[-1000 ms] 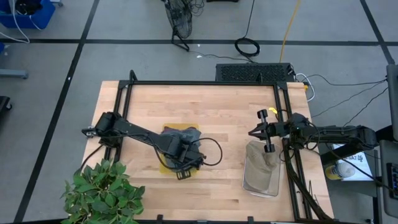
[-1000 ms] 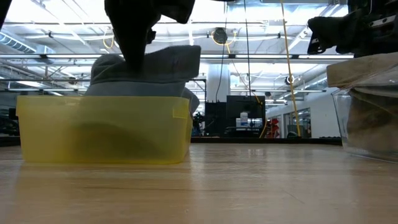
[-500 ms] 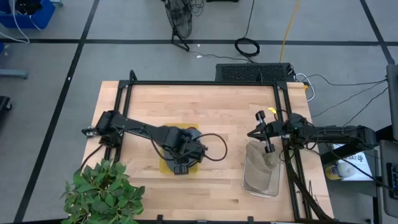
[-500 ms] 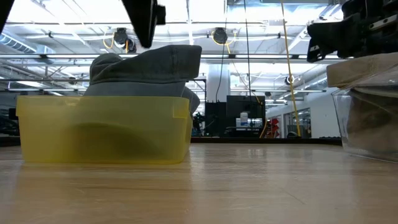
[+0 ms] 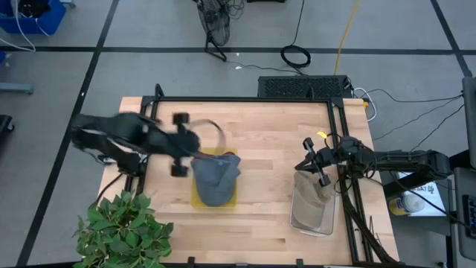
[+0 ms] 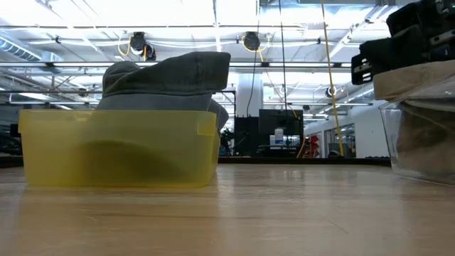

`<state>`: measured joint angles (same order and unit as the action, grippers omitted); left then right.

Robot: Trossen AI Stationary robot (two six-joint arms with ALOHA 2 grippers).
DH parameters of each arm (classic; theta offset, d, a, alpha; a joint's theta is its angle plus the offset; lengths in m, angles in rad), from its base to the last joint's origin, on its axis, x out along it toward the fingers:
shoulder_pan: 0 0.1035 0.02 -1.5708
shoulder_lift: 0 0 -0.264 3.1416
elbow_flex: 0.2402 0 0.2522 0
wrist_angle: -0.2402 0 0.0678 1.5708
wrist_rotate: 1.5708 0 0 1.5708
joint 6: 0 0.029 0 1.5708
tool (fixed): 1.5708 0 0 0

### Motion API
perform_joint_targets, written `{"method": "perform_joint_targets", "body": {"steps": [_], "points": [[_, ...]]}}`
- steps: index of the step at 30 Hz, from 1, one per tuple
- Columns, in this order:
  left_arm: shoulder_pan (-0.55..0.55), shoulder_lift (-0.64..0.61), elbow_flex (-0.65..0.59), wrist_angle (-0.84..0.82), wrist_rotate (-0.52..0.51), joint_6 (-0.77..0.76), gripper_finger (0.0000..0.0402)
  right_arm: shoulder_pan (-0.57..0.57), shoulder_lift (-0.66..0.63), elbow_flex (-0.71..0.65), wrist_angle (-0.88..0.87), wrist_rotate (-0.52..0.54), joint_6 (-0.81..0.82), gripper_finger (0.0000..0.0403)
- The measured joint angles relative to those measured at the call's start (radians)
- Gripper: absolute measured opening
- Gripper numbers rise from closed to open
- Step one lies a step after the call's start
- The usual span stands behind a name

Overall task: Pick & Place hat
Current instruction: Return to Home Position

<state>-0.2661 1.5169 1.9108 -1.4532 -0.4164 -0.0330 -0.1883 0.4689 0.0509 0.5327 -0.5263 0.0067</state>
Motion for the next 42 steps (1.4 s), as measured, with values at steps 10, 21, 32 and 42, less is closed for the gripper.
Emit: {"method": "perform_joint_targets", "body": {"steps": [10, 21, 32, 42], "points": [[0.088, -0.613, -0.715, 0.660, 0.140, 0.236, 0.0002, 0.000, -0.012, 0.000, 0.010, 0.000, -0.001, 0.0004], [0.094, -1.091, -1.161, 0.888, 0.060, 0.171, 0.0002, -0.154, -0.167, 0.000, -0.106, 0.001, 0.002, 0.0004], [0.094, -1.265, -1.382, 1.083, 0.005, 0.108, 0.0001, -0.160, -0.245, 0.000, -0.151, 0.003, 0.104, 0.0000], [0.094, -1.307, -1.599, 1.321, -0.003, 0.259, 0.0001, 0.014, -0.310, 0.000, -0.180, 0.181, 0.054, 0.0000]]}}
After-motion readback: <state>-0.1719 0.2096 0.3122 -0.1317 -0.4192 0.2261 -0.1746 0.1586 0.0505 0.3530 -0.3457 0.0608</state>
